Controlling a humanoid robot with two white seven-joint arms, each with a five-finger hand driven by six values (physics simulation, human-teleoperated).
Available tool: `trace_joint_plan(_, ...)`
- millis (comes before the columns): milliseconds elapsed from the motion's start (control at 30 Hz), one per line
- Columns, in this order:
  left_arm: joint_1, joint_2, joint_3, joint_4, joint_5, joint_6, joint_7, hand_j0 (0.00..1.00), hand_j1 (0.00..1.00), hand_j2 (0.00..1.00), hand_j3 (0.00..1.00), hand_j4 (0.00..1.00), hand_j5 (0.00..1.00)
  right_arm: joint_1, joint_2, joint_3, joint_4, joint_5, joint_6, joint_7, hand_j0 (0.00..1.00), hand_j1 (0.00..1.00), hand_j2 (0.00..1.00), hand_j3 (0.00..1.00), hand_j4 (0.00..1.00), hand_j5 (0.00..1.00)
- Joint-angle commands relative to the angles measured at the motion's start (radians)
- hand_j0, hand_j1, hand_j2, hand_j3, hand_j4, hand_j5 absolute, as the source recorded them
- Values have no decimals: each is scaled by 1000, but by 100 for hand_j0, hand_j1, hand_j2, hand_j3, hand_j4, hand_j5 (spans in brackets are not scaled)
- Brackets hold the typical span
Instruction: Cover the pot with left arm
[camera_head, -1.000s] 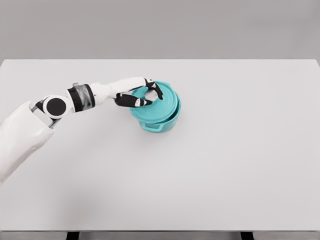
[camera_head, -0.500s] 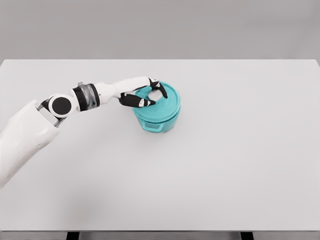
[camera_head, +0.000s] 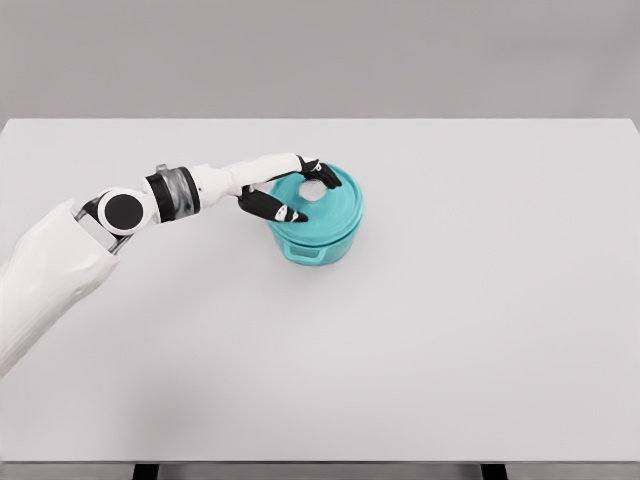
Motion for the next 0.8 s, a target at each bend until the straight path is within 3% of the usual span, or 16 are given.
trace_joint_plan(0, 2, 0, 1, 2, 8, 8, 0, 80, 80, 80, 80, 80, 80, 0, 0, 0, 0, 1, -1, 0, 100, 100, 100, 100, 100, 100)
trace_joint_plan(100, 3, 2, -1, 2, 9, 12, -8, 81, 81, 81, 81, 81, 81, 0, 0, 0, 0, 1, -1, 0, 100, 100, 100, 100, 100, 100)
trace_joint_plan(200, 0, 0, -1, 2, 9, 25, -8, 95, 95, 95, 95, 95, 95, 0, 0, 0, 0, 1, 0, 0, 100, 100, 100, 100, 100, 100)
trace_joint_plan(767, 2, 2, -2, -9, 19, 42, -31, 100, 100, 100, 100, 100, 100, 0, 0, 0, 0, 1, -1, 0, 100, 100, 100, 100, 100, 100)
